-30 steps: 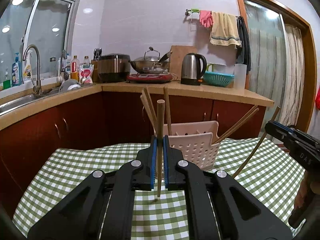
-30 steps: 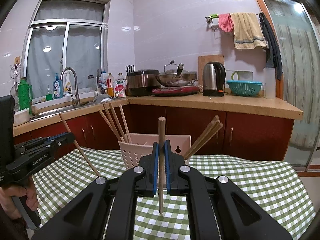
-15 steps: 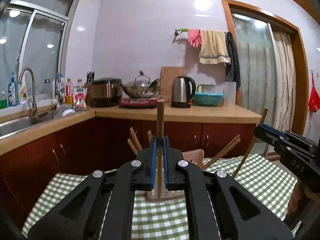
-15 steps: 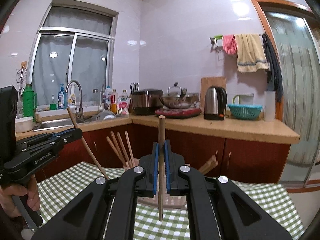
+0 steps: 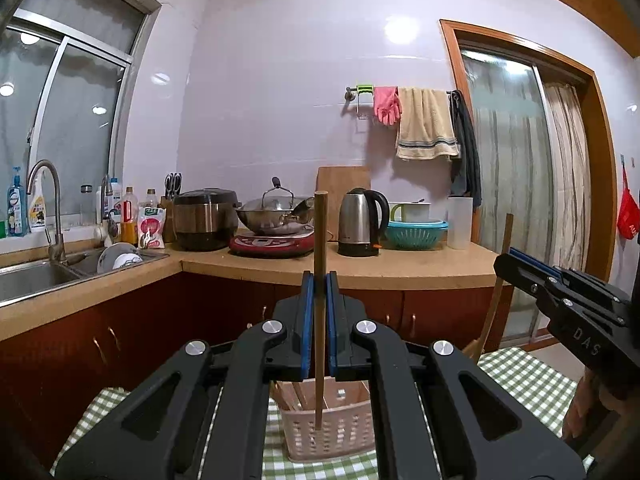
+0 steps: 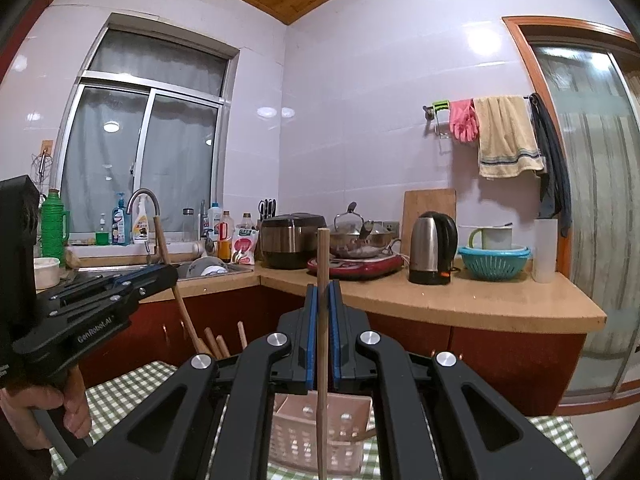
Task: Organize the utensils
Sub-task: 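Lower both chopsticks into the caddy and open both grippers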
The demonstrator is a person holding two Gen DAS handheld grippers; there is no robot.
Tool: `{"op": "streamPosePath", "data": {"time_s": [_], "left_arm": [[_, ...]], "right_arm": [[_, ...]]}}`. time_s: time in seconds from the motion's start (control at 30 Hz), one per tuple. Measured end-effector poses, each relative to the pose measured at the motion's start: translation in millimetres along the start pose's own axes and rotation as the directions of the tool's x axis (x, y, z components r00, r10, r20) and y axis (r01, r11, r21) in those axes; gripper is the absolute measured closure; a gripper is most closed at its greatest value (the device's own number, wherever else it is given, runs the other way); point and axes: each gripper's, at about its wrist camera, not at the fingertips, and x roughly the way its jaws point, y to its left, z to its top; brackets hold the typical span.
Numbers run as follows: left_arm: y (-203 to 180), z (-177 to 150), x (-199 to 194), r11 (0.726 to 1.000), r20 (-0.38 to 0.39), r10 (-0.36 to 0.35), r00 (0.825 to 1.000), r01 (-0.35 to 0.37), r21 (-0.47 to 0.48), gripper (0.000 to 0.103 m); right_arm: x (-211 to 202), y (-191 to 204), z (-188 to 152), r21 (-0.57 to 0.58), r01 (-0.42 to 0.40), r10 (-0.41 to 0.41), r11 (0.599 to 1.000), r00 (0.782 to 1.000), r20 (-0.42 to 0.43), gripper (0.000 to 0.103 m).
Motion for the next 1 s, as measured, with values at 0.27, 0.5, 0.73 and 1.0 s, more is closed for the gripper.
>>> {"op": "streamPosePath", "data": {"time_s": [0.27, 0.5, 0.73, 1.0], "left_arm": [[7, 7, 28, 0.999, 0.031, 0.016, 0.999, -0.015, -0.030, 0.096], [10, 3, 58, 0.999, 0.021, 0.026, 0.999, -0.025, -0.039, 0.096], [11, -22, 80, 0.999, -0.022, 0.036, 0.999, -0.037, -0.031, 0.097], [11, -45, 93, 0.999, -0.076, 0.023, 0.997, -0.026, -0.029, 0.097]], "right_arm": [[33, -5, 8, 0.020, 0.007, -0.008, 1.000, 0.999, 0.053, 0.096], [63, -8, -3, 0.016, 0.033, -0.034, 0.999, 0.998, 0.046, 0.096], [87, -19, -28, 0.035, 0.057, -0.057, 0.998, 0.998, -0.003, 0.096], [102, -24, -50, 0.047, 0.061, -0.058, 0.997, 0.997, -0.055, 0.096]]}}
